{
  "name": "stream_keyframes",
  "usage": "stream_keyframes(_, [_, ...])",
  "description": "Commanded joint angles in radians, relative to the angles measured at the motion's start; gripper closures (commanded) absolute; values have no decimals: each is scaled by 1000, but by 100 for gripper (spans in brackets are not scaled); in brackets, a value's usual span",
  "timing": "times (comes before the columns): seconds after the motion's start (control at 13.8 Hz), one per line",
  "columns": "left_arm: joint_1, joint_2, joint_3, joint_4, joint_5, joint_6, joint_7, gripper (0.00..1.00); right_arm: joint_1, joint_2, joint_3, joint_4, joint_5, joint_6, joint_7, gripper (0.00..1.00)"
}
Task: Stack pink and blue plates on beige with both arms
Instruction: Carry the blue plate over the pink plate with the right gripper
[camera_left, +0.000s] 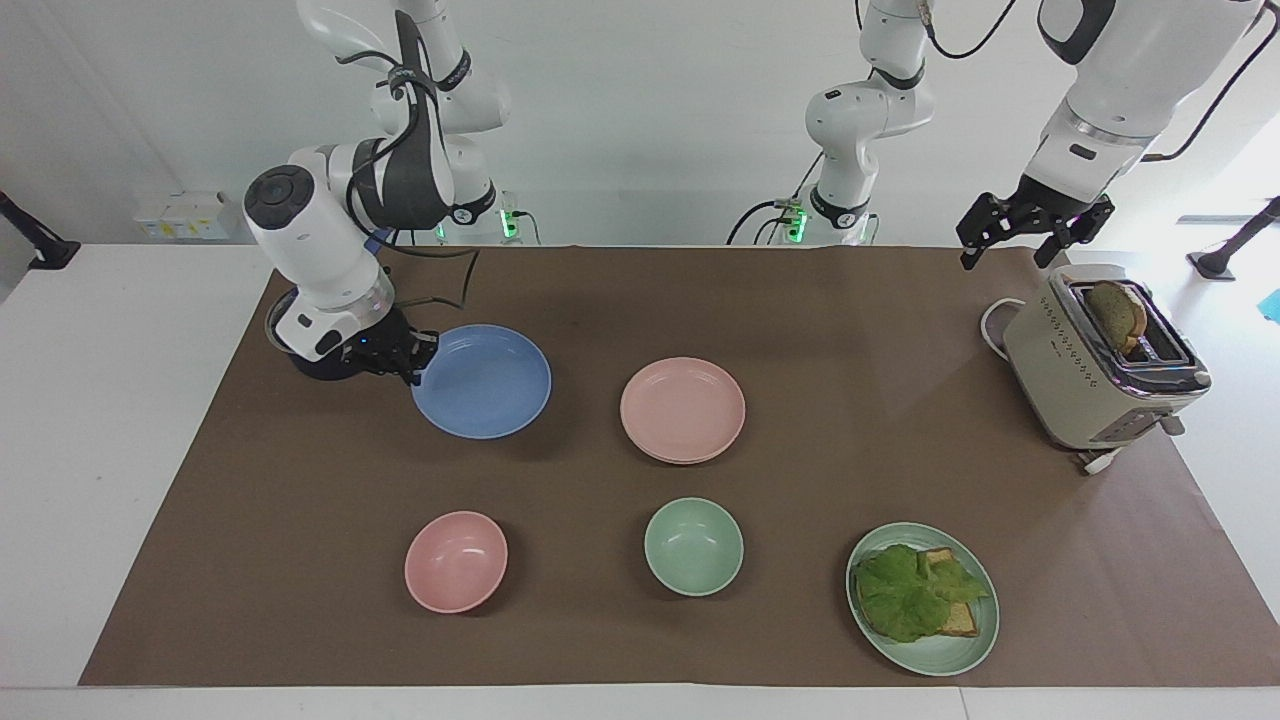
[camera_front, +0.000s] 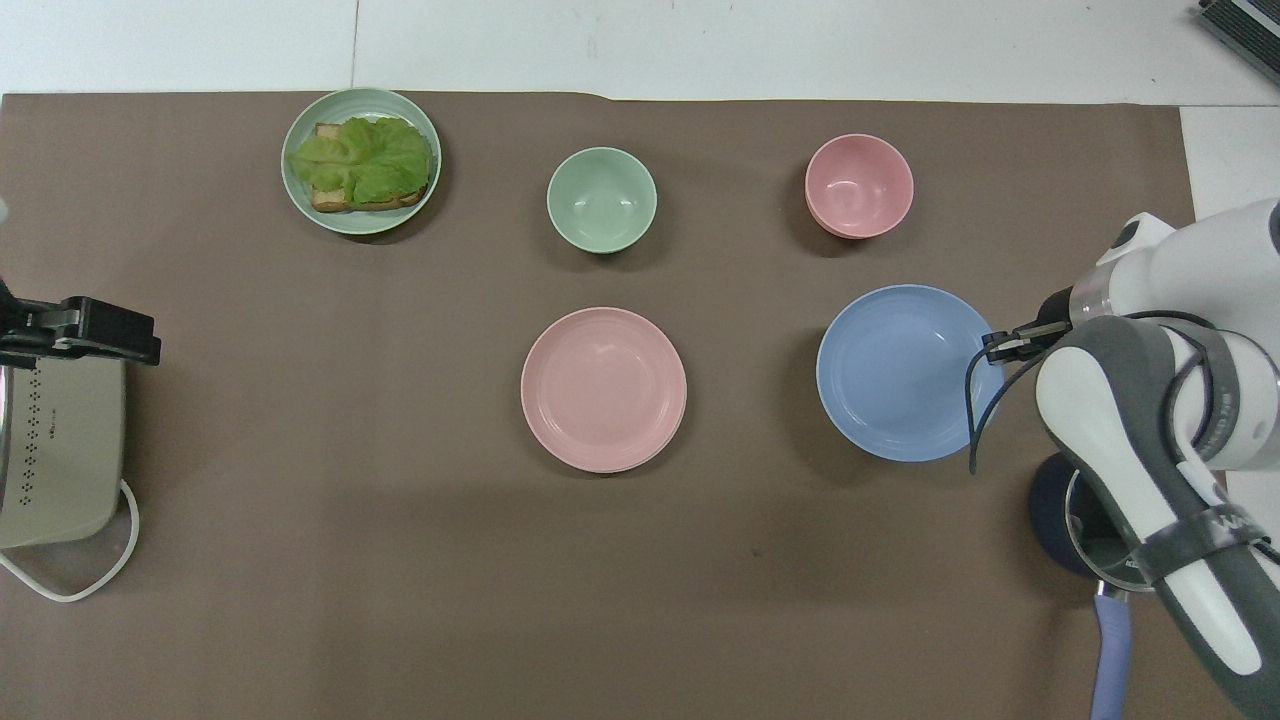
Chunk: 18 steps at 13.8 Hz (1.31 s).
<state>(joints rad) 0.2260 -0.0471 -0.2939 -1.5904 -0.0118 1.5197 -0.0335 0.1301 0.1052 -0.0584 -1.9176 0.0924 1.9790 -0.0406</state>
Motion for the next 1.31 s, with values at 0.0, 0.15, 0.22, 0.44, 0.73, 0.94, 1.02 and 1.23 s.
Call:
stream_keyframes(0.0, [10, -3, -5, 10, -10, -9, 15, 0, -3, -4, 51, 8, 18, -11, 88, 100])
stream_keyframes(0.15, [10, -3, -5, 9, -10, -9, 15, 0, 11, -6, 78, 8, 18, -8, 151, 100])
stream_keyframes(0.22, [10, -3, -5, 10, -10, -9, 15, 0, 35, -9, 80, 6, 18, -2, 191, 100])
stream_keyframes(0.44, [10, -3, -5, 10, -10, -9, 14, 0, 132, -4, 80, 3, 18, 35, 345, 100])
stream_keyframes(0.73, [10, -3, -5, 10, -10, -9, 14, 0, 279, 30, 81, -11, 18, 142, 560, 100])
stream_keyframes(0.94, [10, -3, -5, 10, -10, -9, 15, 0, 327, 77, 85, -9, 65, 226, 584, 100])
stream_keyframes(1.02, [10, -3, -5, 9, -10, -9, 15, 0, 345, 93, 85, -8, 110, 269, 594, 100])
stream_keyframes(1.23, [10, -3, -5, 10, -10, -9, 15, 0, 368, 128, 86, -9, 122, 325, 605, 100])
